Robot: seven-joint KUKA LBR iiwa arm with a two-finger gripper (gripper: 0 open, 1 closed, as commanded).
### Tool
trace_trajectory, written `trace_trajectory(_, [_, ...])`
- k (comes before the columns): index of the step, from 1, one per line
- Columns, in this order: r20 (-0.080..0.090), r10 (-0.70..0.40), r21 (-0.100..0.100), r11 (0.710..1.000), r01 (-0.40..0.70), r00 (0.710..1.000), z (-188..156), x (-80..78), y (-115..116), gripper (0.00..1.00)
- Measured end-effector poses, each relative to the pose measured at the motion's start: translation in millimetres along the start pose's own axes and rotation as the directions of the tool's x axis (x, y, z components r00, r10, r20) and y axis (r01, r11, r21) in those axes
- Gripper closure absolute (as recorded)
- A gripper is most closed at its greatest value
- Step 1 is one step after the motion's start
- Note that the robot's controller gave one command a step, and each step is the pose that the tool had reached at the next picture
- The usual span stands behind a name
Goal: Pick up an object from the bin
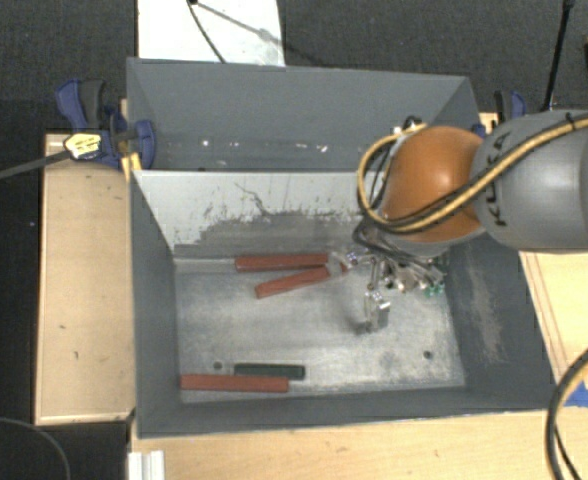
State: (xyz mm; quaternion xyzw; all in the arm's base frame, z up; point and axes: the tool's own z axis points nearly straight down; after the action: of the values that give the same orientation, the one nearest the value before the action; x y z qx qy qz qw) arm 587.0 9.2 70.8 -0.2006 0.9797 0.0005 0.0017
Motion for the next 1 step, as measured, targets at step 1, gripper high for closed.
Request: trace_trajectory(1, [0.006, -0.001, -0.003, 1.000, 0.001, 1.000, -56.3, -33.1, 82.5, 0.00])
